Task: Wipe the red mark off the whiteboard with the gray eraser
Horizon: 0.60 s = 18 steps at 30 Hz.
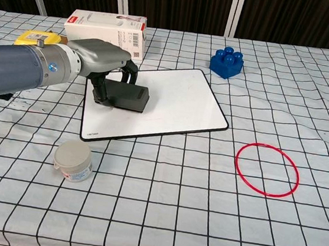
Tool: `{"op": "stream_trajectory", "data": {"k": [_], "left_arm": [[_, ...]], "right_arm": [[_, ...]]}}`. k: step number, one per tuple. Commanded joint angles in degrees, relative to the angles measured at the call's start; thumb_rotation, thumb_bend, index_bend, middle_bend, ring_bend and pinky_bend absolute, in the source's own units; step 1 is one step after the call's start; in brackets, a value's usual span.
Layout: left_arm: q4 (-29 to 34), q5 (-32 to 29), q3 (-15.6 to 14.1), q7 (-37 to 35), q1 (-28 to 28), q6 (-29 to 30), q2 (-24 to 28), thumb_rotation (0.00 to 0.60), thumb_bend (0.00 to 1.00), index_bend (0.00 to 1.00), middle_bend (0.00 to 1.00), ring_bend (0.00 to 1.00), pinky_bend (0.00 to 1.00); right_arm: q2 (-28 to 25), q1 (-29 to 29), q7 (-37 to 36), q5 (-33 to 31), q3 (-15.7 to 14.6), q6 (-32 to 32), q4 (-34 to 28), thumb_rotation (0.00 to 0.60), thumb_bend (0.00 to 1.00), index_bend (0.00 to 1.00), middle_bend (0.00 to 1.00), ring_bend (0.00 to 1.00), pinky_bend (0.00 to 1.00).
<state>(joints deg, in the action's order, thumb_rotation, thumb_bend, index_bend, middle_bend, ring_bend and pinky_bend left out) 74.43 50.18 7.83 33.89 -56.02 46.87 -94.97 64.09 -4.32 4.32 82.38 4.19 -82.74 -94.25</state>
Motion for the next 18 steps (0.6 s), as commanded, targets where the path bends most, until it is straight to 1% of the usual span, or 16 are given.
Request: {"op": "stream_trajectory", "data": {"k": [1, 9, 14, 18], "left_arm": [[1.24, -0.39, -0.29, 0.34, 0.25, 0.37, 0.41, 0.6, 0.25, 0.43, 0.47, 0.13, 0.07], [3.17, -0.03, -0.82, 0.8, 0.44, 1.25, 0.79, 0.6, 0.25, 0.43, 0.48, 0.13, 0.07], [1.17, -0.41, -0.39, 0.11, 0.35, 1.19, -0.09, 0.6, 0.25, 0.43, 0.48, 0.13, 0.07], [-0.97, -1.33, 0.53, -0.53, 0.23, 1.55, -1.47, 0.6, 0.25, 0.43, 0.48, 0.13, 0.07]], "right_arm": [[-0.01, 0.01, 0.0, -0.01, 0.01, -0.02, -0.01, 0.6, 0.04, 0.0, 0.04, 0.18, 0.21], [0.03, -0.01, 0.09, -0.01, 0.01, -0.01, -0.03, 0.6, 0.04, 0.0, 0.04, 0.18, 0.21], [0.01, 0.02, 0.06, -0.15, 0.06, -0.03, -0.07, 0.6, 0.04, 0.0, 0.04, 0.18, 0.21], [0.01, -0.03, 0.11, -0.17, 0.05, 0.08, -0.09, 0.6, 0.04, 0.0, 0.04, 0.18, 0.21]]}}
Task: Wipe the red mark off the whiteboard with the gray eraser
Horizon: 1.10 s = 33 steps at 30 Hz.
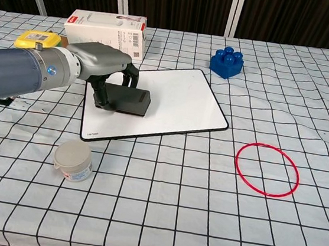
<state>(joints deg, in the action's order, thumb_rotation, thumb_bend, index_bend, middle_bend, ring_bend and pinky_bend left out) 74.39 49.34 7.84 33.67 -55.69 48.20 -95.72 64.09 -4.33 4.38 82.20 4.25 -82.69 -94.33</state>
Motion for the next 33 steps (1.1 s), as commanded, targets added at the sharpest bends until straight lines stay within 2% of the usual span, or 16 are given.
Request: {"op": "stream_trajectory", "data": {"k": [1, 16, 19, 22, 26, 33], "left_arm": [[-1.46, -0.57, 0.71, -0.23, -0.25, 0.36, -1.04, 0.6, 0.25, 0.43, 0.48, 0.13, 0.07], [-10.7, -4.1, 3.7, 2.06, -1.72, 2.25, -5.06, 0.6, 0.25, 0.43, 0.49, 0.13, 0.07], [-10.76, -3.94, 4.01, 1.41, -1.69, 1.82, -4.94, 0.6, 0.25, 0.43, 0.49, 0.13, 0.07], [-9.38, -2.87, 4.29, 0.42, -1.53, 1.95, -4.07, 0.6, 0.25, 0.43, 0.49, 0.13, 0.07], [-4.29, -1.29, 5.24, -1.32, -1.02, 2.66, -1.12, 0.6, 0.25, 0.43, 0.49, 0.13, 0.07], [8.33, 0.9, 4.29, -0.27, 1.76, 5.79, 8.66, 0.6, 0.25, 0.43, 0.49, 0.13, 0.07]], "right_arm": [[0.02, -0.04, 0.09, 0.03, -0.04, 0.08, -0.01, 0.6, 0.04, 0.0, 0.04, 0.18, 0.21], [-0.12, -0.03, -0.2, -0.1, -0.07, 0.24, -0.05, 0.6, 0.04, 0.0, 0.05, 0.18, 0.21], [-0.1, 0.0, -0.2, -0.15, 0.0, 0.13, -0.05, 0.6, 0.04, 0.0, 0.05, 0.18, 0.21], [-0.06, -0.03, -0.14, -0.13, 0.0, 0.15, -0.05, 0.6, 0.04, 0.0, 0.05, 0.18, 0.21], [-0.02, -0.03, -0.03, -0.06, -0.02, 0.09, 0.03, 0.6, 0.04, 0.0, 0.05, 0.18, 0.21], [-0.03, -0.02, -0.13, -0.04, -0.01, 0.06, 0.03, 0.6, 0.04, 0.0, 0.05, 0.18, 0.21]]}}
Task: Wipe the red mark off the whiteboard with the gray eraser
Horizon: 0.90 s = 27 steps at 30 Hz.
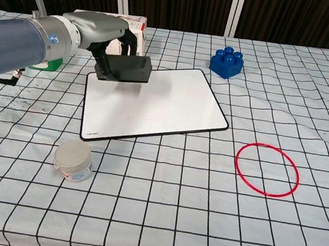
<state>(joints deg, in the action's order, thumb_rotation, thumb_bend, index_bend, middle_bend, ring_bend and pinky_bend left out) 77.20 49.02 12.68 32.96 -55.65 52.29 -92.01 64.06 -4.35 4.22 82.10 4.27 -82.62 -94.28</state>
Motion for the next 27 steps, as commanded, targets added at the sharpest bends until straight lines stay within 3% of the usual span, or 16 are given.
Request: {"op": "stream_trajectory", "data": {"k": [1, 8, 15, 20, 27], "left_arm": [[6.95, 1.6, -1.01, 0.76, 2.19, 1.96, 6.5, 0.6, 0.25, 0.43, 0.49, 0.13, 0.07], [15.02, 5.28, -4.7, 0.56, 6.02, 3.9, 15.35, 0.6, 0.25, 0.43, 0.49, 0.13, 0.07], [17.46, 12.15, -7.96, -7.04, 11.83, 7.15, 21.36, 0.6, 0.25, 0.43, 0.49, 0.13, 0.07], [13.73, 17.3, -11.46, -12.04, 15.85, 8.62, 23.26, 0.6, 0.25, 0.43, 0.49, 0.13, 0.07], [5.15, 18.37, -12.81, -17.51, 17.85, 6.4, 20.44, 0.6, 0.25, 0.43, 0.49, 0.13, 0.07]], "right_arm": [[0.0, 0.0, 0.09, 0.12, -0.06, -0.03, -0.06, 0.6, 0.04, 0.0, 0.05, 0.18, 0.21], [0.02, 0.1, 0.48, 0.23, -0.09, -0.3, -0.32, 0.6, 0.04, 0.0, 0.05, 0.18, 0.21], [0.0, 0.13, 0.6, 0.15, -0.07, -0.33, -0.42, 0.6, 0.04, 0.0, 0.05, 0.18, 0.21], [-0.03, 0.12, 0.4, 0.2, -0.11, -0.25, -0.44, 0.6, 0.04, 0.0, 0.05, 0.18, 0.21], [0.01, 0.19, 0.59, 0.4, -0.17, -0.48, -0.55, 0.6, 0.04, 0.0, 0.05, 0.18, 0.21]]}}
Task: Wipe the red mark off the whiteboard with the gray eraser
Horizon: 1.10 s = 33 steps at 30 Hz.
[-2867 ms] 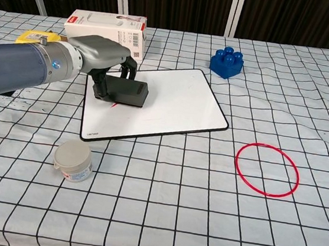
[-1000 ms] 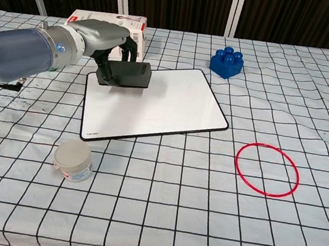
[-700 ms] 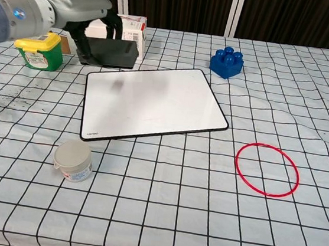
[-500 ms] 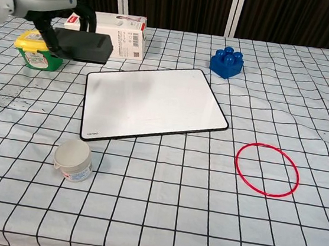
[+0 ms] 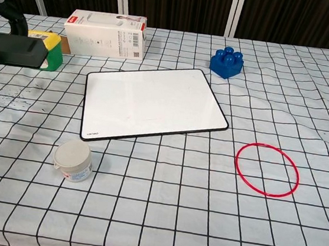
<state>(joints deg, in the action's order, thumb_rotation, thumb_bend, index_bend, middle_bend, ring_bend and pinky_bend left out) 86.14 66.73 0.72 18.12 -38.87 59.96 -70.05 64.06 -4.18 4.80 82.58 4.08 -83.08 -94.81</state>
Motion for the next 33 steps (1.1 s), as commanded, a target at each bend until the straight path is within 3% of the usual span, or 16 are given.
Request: {"op": "stream_trajectory", "data": {"k": [1, 11, 23, 33], "left_arm": [[-5.53, 0.82, -0.86, -3.63, 1.2, -1.88, -2.35, 0.6, 0.25, 0.43, 0.49, 0.13, 0.07], [-14.26, 3.24, -0.51, -8.71, 1.56, -4.27, -7.8, 0.6, 0.25, 0.42, 0.48, 0.13, 0.07], [-17.48, 4.22, -0.58, -9.2, 1.8, -6.71, -10.2, 0.6, 0.23, 0.39, 0.45, 0.13, 0.07], [-15.3, 3.87, 0.04, -6.32, 2.29, -6.47, -9.16, 0.6, 0.13, 0.14, 0.23, 0.08, 0.07]], "right_arm": [[0.02, 0.03, 0.0, -0.16, 0.07, -0.03, -0.04, 0.6, 0.04, 0.0, 0.05, 0.18, 0.21], [0.04, -0.01, 0.1, -0.33, 0.11, 0.11, 0.03, 0.6, 0.04, 0.0, 0.05, 0.18, 0.21], [-0.03, 0.06, 0.07, -0.24, 0.07, 0.02, 0.04, 0.6, 0.04, 0.0, 0.05, 0.18, 0.21], [-0.01, 0.05, 0.25, -0.12, 0.1, -0.11, 0.16, 0.6, 0.04, 0.0, 0.05, 0.18, 0.21]]}}
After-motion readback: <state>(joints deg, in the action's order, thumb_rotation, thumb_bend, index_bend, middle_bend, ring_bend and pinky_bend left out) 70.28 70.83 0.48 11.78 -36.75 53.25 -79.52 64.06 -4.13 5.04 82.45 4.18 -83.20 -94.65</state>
